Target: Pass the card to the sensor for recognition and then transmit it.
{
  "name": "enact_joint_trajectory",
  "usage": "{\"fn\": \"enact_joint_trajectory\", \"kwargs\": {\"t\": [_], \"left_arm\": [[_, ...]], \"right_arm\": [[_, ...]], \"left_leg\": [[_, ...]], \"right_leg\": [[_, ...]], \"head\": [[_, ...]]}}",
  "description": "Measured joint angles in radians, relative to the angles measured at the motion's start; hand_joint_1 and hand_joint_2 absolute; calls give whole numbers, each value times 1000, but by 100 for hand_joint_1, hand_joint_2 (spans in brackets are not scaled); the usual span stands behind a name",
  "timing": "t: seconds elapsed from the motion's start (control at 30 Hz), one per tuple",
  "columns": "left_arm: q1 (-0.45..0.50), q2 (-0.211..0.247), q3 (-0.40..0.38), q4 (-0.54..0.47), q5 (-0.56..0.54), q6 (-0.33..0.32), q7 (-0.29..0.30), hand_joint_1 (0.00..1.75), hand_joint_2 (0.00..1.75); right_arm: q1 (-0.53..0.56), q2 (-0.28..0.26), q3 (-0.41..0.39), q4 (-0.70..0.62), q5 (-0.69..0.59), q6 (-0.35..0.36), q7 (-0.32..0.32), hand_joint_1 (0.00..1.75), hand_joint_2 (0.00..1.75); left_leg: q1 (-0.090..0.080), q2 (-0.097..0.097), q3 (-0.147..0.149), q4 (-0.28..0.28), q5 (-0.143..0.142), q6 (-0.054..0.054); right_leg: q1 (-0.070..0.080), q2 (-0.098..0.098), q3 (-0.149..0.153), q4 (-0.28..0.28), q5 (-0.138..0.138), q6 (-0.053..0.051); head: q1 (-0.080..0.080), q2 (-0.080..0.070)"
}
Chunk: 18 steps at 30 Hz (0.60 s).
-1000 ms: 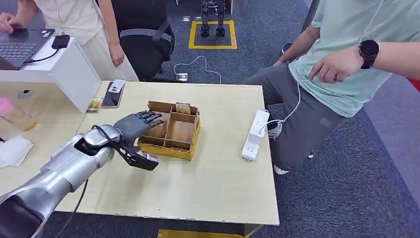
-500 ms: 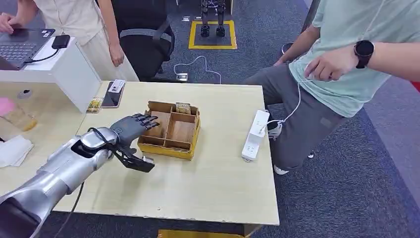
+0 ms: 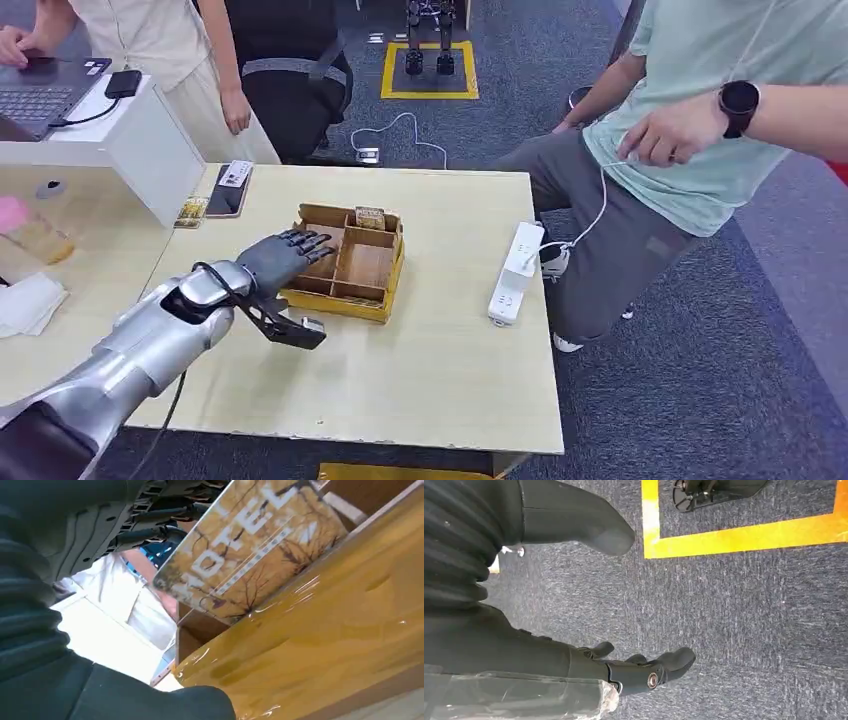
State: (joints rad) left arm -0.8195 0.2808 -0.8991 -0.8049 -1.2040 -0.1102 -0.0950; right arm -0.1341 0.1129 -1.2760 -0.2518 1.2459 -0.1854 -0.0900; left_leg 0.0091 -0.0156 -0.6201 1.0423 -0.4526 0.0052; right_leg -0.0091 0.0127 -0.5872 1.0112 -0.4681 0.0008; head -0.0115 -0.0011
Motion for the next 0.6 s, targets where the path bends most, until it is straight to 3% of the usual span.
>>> {"fn": "enact_joint_trajectory", "kwargs": {"t": [0.6], "left_arm": [[0,2,22,8,-11,-4,-13,0,175]], "right_arm": [[0,0,0,0,-4,0,-1,0,175]], "left_leg": [[0,0,0,0,0,0]], "right_leg": [[0,0,0,0,0,0]], "head": [[0,0]]}}
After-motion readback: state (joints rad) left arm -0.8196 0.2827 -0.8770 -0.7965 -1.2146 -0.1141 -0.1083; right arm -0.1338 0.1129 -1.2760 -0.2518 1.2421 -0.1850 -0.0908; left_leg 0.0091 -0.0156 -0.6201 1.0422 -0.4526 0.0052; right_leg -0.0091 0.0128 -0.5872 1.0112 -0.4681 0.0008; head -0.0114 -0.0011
